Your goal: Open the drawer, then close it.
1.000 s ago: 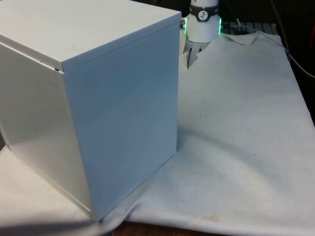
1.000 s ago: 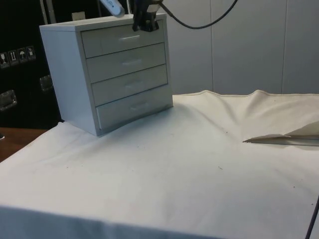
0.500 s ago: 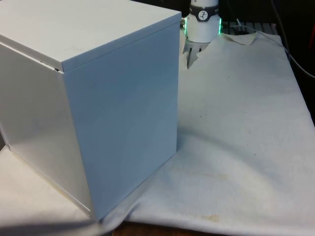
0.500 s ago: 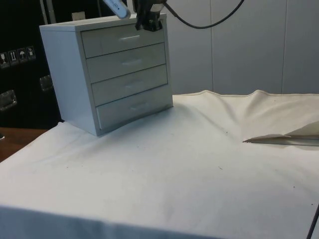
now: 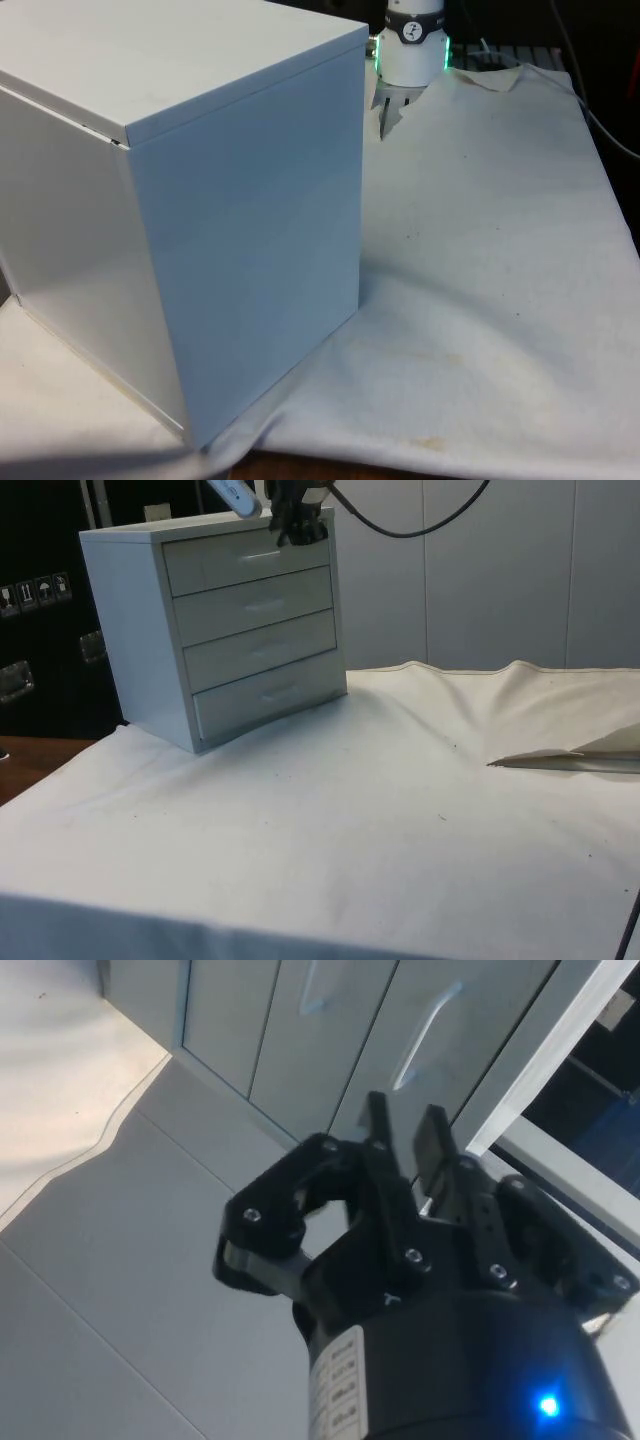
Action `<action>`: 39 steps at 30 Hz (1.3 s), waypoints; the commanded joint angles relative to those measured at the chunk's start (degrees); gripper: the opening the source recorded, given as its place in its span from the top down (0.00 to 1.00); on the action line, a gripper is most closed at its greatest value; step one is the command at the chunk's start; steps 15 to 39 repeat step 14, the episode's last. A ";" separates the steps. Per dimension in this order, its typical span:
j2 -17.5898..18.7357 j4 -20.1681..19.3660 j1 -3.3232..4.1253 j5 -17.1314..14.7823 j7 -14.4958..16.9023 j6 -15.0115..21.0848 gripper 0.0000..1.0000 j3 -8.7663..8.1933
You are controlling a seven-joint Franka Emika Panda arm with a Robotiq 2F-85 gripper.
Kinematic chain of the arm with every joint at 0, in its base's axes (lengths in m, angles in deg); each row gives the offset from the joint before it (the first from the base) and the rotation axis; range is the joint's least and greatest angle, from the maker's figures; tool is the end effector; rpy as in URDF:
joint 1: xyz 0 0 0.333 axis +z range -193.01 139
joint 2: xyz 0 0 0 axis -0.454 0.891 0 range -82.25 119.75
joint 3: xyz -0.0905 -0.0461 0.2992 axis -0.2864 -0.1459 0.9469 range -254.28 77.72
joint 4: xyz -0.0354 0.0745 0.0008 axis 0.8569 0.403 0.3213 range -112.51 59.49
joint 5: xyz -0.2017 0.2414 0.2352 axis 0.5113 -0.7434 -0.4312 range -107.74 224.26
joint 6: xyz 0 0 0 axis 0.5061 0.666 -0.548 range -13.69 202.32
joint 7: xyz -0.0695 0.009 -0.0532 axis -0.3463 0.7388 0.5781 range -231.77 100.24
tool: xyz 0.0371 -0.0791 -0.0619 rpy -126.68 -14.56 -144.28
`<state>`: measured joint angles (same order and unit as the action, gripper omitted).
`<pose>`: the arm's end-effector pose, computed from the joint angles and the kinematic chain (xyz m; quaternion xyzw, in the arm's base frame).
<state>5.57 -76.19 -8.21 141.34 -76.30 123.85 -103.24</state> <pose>0.4768 0.0208 0.4099 0.7832 0.3967 0.1357 0.4591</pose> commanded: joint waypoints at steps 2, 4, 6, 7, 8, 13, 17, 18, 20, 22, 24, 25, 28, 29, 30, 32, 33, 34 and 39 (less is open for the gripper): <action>0.00 0.00 0.00 0.00 0.00 0.00 0.72 0.00; 0.00 0.00 0.00 0.00 0.00 0.00 0.61 0.00; 0.00 0.00 0.00 0.00 0.00 0.00 0.51 0.00; 0.00 0.00 0.00 0.00 0.00 0.00 0.40 0.00; 0.00 0.00 0.00 0.00 0.00 0.00 0.35 0.00; 0.00 0.00 0.00 0.00 0.00 0.00 0.14 0.00; 0.00 0.00 0.00 0.00 0.00 0.00 0.10 0.00; 0.00 0.00 0.00 0.00 0.00 0.00 0.10 0.00; 0.00 0.00 0.00 0.00 0.00 0.00 0.10 0.00; 0.00 0.00 0.00 0.00 0.00 0.00 0.10 0.00; 0.00 0.00 0.00 0.00 0.00 0.00 0.10 0.00; 0.00 0.00 0.00 0.00 0.00 0.00 0.10 0.00; 0.00 0.00 0.00 0.00 0.00 0.00 0.10 0.00; 0.00 0.00 0.00 0.00 0.00 0.00 0.10 0.00; 0.00 0.00 0.00 0.00 0.00 0.00 0.10 0.00; 0.00 0.00 0.00 0.00 0.00 0.00 0.10 0.00; 0.00 0.00 0.00 0.00 0.00 0.00 0.10 0.00; 0.00 0.00 0.00 0.00 0.00 0.00 0.10 0.00; 0.00 0.00 0.00 0.00 0.00 0.00 0.10 0.00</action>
